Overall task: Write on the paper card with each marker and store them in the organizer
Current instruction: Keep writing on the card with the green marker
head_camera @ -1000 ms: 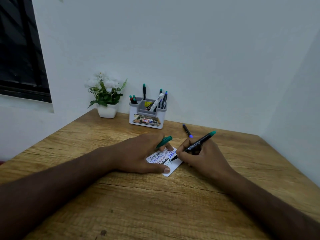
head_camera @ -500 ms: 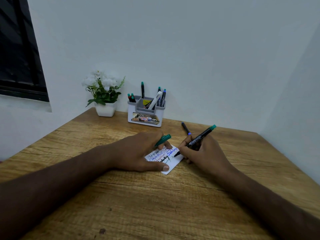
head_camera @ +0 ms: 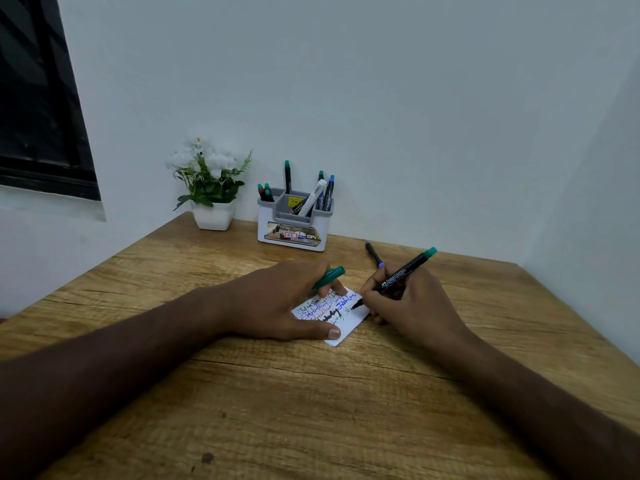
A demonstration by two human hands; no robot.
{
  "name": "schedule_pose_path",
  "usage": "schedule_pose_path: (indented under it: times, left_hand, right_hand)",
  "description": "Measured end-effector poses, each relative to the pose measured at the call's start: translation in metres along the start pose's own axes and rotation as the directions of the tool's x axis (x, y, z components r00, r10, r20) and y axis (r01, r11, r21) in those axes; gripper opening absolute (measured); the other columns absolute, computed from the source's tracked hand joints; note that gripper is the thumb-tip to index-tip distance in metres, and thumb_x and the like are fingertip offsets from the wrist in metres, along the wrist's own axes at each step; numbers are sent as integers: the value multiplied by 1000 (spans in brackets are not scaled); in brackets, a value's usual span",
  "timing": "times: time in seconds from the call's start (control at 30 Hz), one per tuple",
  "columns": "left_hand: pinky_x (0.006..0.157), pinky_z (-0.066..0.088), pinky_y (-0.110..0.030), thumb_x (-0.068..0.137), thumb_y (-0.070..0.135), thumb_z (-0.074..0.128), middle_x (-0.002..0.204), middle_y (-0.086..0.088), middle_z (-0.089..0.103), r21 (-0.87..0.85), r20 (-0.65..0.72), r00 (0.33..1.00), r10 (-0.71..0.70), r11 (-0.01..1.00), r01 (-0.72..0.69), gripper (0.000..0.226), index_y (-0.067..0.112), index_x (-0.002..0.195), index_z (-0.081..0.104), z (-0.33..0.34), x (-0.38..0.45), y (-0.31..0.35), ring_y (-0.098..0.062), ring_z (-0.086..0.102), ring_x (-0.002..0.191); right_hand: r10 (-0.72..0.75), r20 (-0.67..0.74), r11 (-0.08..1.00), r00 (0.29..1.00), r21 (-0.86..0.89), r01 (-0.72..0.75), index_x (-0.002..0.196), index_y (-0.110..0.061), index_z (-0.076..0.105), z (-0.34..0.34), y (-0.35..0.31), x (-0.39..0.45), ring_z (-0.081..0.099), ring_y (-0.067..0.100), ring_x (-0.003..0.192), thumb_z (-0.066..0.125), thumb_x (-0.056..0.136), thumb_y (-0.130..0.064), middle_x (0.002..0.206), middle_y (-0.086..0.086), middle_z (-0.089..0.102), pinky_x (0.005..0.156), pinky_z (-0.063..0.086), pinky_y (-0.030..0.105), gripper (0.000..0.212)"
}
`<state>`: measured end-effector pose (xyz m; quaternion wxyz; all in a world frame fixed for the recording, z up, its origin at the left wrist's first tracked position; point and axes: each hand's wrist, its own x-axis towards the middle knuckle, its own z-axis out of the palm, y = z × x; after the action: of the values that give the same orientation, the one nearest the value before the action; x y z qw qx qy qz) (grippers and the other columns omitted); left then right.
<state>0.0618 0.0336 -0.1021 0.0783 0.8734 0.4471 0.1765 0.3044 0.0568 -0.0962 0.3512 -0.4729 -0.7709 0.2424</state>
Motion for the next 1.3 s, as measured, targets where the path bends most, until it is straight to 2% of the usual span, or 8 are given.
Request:
schedule_pose_path:
  times: [0.13, 0.23, 0.43, 0.6, 0.77, 0.93, 1.23, 1.3]
  left_hand:
    - [68, 32, -13, 88, 73, 66, 97, 46, 42, -3, 8, 1000, -4, 1000, 4, 41, 81, 102, 29, -3, 0, 5, 19, 46, 97]
    - [68, 32, -14, 88, 74, 66, 96, 38, 42, 6, 17, 1000, -21, 1000, 21, 35, 68, 102, 35, -2, 0, 4, 19, 45, 96]
    - [69, 32, -12, 89, 71, 67, 98, 35, 42, 10, 16, 1000, -14, 1000, 14, 35, 59, 101, 37, -2, 0, 5, 19, 45, 95]
    - [71, 35, -16, 87, 76, 65, 101, 35, 45, 10, 7, 1000, -22, 1000, 22, 39, 55, 108, 40, 0, 1, 1, 14, 47, 96]
    - [74, 41, -24, 86, 81, 63, 111, 29, 52, -4, -5, 1000, -17, 1000, 17, 39, 59, 108, 39, 2, 0, -2, 5, 52, 97]
    - [72, 37, -21, 87, 79, 64, 100, 38, 44, 1, -6, 1000, -4, 1000, 4, 36, 70, 105, 34, 1, 0, 0, 9, 49, 96]
    - [79, 49, -28, 86, 80, 62, 107, 29, 50, 30, 4, 999, -37, 999, 37, 49, 46, 115, 43, 4, 1, -6, 3, 51, 97]
    - [79, 49, -28, 86, 81, 62, 112, 29, 52, 21, 3, 1000, -29, 999, 29, 49, 49, 116, 40, 4, 2, -6, 2, 53, 98]
  right_hand:
    - [6, -10, 1000, 1000, 4, -6, 79, -20, 75, -1, 2, 1, 76, 17, 65, 72, 89, -17, 67, 3, 77, 73, 65, 42, 11]
    - [13, -10, 1000, 1000, 14, -13, 81, -20, 75, -1, 3, 1, 76, 15, 63, 72, 92, -18, 68, 2, 77, 73, 65, 39, 11]
    - [10, -3, 1000, 1000, 23, -10, 84, -20, 76, 0, 3, 0, 75, 15, 63, 73, 92, -18, 70, 1, 77, 71, 65, 38, 9]
    - [37, 0, 999, 999, 26, -37, 83, -19, 75, -2, 2, 1, 77, 14, 63, 73, 93, -18, 69, 0, 78, 66, 58, 22, 10]
    - [60, -3, 997, 998, 53, -59, 89, -17, 76, -2, 3, 1, 78, 14, 64, 72, 94, -18, 71, 0, 80, 72, 65, 31, 7]
    - [68, -10, 996, 998, 63, -68, 89, -17, 76, -3, 3, 1, 79, 15, 65, 72, 95, -18, 71, 2, 80, 73, 65, 30, 7]
    - [99, -14, 991, 995, 93, -98, 87, -14, 75, -6, 2, 2, 79, 16, 65, 69, 98, -17, 71, 2, 80, 75, 67, 34, 12]
    - [98, -12, 992, 995, 85, -97, 86, -14, 75, -7, 1, 2, 79, 17, 65, 69, 98, -16, 70, 2, 80, 80, 68, 39, 13]
